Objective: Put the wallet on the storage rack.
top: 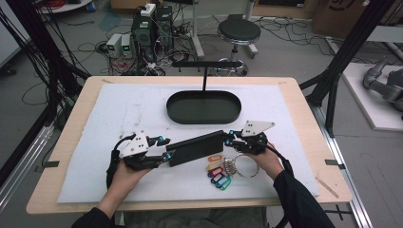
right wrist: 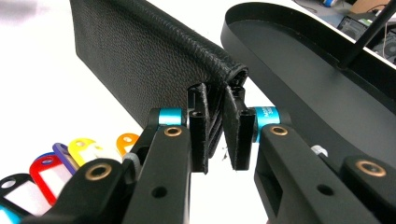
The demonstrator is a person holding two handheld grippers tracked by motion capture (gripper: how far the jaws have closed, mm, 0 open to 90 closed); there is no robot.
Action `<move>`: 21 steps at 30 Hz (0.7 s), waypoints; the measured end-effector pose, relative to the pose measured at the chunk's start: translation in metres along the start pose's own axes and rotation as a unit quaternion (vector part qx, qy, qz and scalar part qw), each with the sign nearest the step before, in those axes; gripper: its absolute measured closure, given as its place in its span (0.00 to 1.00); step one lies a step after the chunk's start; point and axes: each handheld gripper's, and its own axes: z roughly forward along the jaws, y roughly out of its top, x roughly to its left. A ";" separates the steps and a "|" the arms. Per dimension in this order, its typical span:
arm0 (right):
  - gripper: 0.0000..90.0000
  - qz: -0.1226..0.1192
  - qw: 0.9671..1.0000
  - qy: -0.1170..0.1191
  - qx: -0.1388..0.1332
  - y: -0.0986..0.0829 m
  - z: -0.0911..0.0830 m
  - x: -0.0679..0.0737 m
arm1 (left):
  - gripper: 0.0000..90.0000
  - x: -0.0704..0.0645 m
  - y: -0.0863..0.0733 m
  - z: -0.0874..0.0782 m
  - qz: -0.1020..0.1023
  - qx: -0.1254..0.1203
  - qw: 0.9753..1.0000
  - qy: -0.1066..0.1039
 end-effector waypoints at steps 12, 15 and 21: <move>0.90 0.003 1.000 0.004 0.000 0.000 0.000 -0.001 | 0.77 0.002 -0.010 0.017 -0.031 0.041 0.999 -0.014; 0.83 0.002 1.000 0.009 -0.001 -0.001 0.000 -0.001 | 0.81 0.004 -0.011 0.016 -0.033 0.033 0.999 -0.026; 0.61 0.015 0.999 0.012 -0.035 0.002 -0.008 -0.002 | 0.83 0.006 -0.004 0.007 -0.010 -0.002 0.999 -0.034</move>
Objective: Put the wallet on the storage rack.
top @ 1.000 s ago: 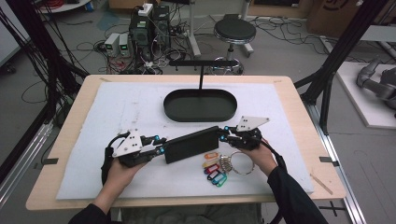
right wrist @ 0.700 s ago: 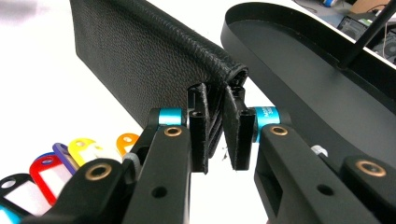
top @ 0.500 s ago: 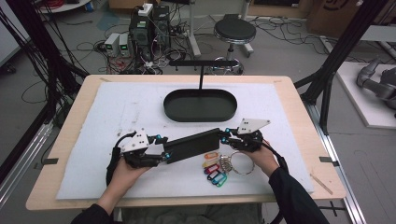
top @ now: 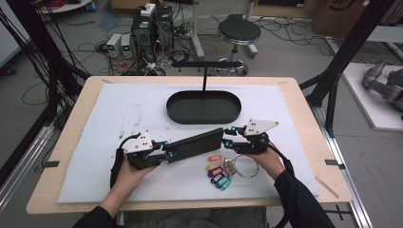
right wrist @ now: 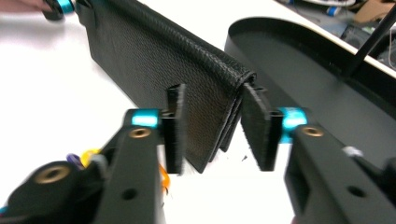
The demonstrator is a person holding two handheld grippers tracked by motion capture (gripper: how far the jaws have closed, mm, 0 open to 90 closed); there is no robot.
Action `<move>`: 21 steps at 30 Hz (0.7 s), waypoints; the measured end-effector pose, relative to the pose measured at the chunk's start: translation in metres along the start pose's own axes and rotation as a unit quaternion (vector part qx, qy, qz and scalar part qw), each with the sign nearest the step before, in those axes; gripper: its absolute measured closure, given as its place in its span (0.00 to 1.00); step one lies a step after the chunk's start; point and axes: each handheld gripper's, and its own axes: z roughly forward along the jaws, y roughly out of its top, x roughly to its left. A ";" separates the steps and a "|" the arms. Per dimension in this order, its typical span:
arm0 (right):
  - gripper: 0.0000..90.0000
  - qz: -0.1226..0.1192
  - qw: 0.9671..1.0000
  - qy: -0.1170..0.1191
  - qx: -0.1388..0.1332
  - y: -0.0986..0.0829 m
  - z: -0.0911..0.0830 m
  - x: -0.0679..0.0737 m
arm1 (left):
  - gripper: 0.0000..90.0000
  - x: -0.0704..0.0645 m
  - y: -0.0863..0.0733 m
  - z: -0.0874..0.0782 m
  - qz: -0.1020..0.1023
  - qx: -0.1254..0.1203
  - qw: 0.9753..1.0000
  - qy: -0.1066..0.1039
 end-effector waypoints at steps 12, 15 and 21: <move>0.34 0.052 0.996 0.037 -0.054 0.005 -0.012 -0.007 | 0.83 0.003 0.013 -0.016 0.003 -0.070 0.996 -0.056; 0.34 0.049 0.996 0.056 -0.052 0.006 -0.008 -0.002 | 0.83 0.002 0.014 -0.016 0.008 -0.073 0.995 -0.069; 0.38 0.046 0.995 0.086 -0.036 0.008 0.001 0.003 | 0.83 0.000 0.015 -0.013 0.005 -0.092 0.993 -0.080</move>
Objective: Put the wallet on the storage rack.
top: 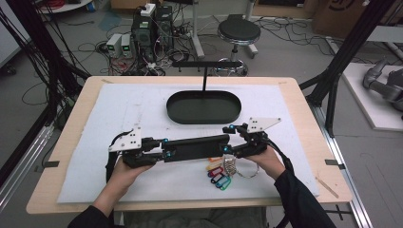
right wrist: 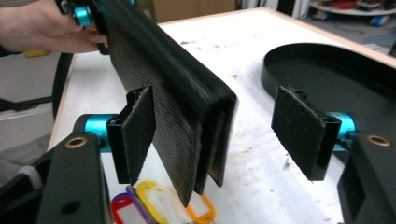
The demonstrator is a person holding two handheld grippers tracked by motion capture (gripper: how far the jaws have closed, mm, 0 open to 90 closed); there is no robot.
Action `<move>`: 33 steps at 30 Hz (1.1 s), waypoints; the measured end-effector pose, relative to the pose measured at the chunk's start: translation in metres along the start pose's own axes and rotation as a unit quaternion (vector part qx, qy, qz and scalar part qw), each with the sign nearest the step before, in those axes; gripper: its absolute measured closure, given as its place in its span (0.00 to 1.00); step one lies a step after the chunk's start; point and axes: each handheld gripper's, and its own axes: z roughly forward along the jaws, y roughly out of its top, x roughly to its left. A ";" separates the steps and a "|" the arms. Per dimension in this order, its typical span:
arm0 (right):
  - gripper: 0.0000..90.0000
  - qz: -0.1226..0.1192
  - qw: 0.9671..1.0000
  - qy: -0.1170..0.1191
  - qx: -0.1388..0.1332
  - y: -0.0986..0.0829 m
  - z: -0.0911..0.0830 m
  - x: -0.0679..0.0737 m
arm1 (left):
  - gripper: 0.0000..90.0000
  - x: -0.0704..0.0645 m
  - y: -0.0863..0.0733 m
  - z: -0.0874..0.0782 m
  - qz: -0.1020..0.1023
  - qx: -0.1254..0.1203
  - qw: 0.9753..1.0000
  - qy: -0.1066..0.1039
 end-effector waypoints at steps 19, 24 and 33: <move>0.79 -0.023 0.999 0.048 0.011 0.003 0.003 0.004 | 0.81 0.002 -0.002 -0.004 -0.005 -0.034 0.999 0.009; 0.83 -0.033 0.998 0.056 0.008 0.005 0.002 0.007 | 0.77 0.005 -0.003 -0.006 -0.011 -0.026 0.999 0.021; 0.84 -0.045 0.998 0.048 0.007 0.008 0.000 0.009 | 0.58 0.008 -0.006 -0.006 -0.031 -0.004 0.997 0.065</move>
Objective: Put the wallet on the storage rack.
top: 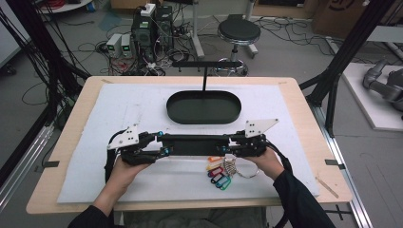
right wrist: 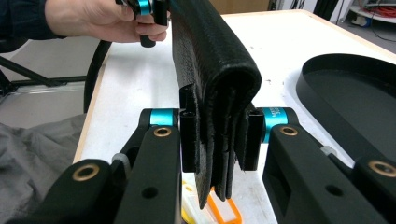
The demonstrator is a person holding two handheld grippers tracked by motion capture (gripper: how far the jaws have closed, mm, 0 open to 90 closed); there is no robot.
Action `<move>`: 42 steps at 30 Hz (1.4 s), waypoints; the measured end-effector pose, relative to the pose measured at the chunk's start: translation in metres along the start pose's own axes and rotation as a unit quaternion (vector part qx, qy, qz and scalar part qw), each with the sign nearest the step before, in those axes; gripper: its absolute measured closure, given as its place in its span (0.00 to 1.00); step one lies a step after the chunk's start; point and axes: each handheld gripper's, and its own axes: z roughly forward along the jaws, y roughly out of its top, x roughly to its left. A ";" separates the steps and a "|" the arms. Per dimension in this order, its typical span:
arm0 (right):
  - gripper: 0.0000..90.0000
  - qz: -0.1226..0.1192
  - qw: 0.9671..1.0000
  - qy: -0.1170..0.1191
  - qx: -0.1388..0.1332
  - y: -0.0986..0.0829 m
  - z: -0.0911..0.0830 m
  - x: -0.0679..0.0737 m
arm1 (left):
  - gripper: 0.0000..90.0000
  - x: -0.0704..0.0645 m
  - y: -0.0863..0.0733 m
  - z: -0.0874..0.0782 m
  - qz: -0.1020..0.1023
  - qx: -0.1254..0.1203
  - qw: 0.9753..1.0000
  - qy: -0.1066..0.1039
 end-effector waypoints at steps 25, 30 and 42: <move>0.84 0.034 0.986 -0.158 -0.042 0.014 -0.033 -0.041 | 0.28 -0.033 -0.002 -0.023 -0.053 0.052 0.994 0.078; 0.85 0.039 0.983 -0.177 -0.041 0.020 -0.028 -0.055 | 0.28 -0.046 -0.006 -0.026 -0.038 0.051 0.994 0.092; 0.85 0.048 0.980 -0.189 -0.031 0.023 -0.005 -0.079 | 0.28 -0.042 -0.004 -0.032 -0.033 0.035 0.993 0.110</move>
